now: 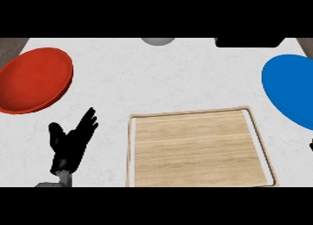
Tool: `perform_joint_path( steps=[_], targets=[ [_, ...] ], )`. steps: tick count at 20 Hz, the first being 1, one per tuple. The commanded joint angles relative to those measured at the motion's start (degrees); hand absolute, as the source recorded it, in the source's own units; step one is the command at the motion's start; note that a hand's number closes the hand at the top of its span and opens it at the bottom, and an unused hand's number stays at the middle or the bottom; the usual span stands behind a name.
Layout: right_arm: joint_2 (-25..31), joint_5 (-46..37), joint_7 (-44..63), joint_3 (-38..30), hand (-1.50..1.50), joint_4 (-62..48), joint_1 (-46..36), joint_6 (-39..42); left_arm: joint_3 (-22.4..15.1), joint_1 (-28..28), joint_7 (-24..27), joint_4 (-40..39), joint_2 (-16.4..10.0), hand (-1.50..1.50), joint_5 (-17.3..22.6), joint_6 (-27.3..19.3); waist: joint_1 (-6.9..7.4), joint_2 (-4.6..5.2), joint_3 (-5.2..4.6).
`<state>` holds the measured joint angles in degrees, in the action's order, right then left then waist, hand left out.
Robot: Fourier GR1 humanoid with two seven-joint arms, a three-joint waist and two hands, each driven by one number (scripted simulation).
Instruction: Pick the squash from the tray and place it in the plate
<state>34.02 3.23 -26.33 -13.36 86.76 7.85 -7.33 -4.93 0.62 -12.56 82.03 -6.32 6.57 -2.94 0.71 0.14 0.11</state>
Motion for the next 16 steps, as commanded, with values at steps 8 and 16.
perform_joint_path(
  steps=[8,16],
  targets=[
    [5.98,-3.10,-11.53,-6.15,1.50,-44.47,-31.85,0.47,-1.55,-1.82,0.38,-1.48,1.65,0.00,-2.22,-0.97,2.62,0.84,0.15],
    [8.56,-6.45,-20.59,-7.70,1.50,-64.44,-43.47,-0.31,-0.61,-1.22,-0.04,-0.20,0.31,0.00,0.09,2.17,3.41,1.30,0.26]
  ],
)
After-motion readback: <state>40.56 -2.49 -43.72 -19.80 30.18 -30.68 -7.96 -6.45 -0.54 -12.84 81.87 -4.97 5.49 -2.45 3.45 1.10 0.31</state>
